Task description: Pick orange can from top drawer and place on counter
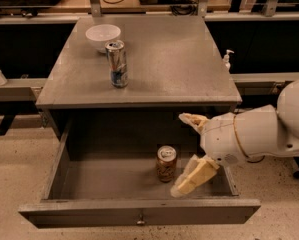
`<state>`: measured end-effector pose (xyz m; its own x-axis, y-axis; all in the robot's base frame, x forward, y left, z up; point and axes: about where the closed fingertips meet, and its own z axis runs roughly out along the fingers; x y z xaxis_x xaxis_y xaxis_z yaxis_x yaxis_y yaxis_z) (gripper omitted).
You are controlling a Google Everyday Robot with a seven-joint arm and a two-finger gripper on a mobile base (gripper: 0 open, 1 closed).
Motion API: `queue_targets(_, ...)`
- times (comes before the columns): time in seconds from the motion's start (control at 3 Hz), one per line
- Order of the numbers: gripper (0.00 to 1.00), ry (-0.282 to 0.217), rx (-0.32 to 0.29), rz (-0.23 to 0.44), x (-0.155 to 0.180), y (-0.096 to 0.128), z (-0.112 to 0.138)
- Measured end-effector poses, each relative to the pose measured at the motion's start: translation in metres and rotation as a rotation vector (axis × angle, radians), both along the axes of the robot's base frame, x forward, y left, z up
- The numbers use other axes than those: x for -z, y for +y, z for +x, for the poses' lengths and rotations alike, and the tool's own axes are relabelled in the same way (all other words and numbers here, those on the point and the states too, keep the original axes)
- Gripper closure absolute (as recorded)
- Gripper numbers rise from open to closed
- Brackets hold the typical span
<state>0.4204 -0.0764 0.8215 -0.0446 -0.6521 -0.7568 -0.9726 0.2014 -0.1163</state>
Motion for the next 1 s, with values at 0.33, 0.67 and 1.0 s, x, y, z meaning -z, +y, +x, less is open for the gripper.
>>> queue_targets(0.33, 0.0, -0.045, -0.015, 0.084, 0.037, 0.031, 0.014)
queue_targets(0.67, 0.0, -0.03, 0.033, 0.102, 0.086, 0.04, 0.038)
queue_targets(1.0, 0.0, 0.013, 0.073, 0.108, 0.117, 0.037, 0.05)
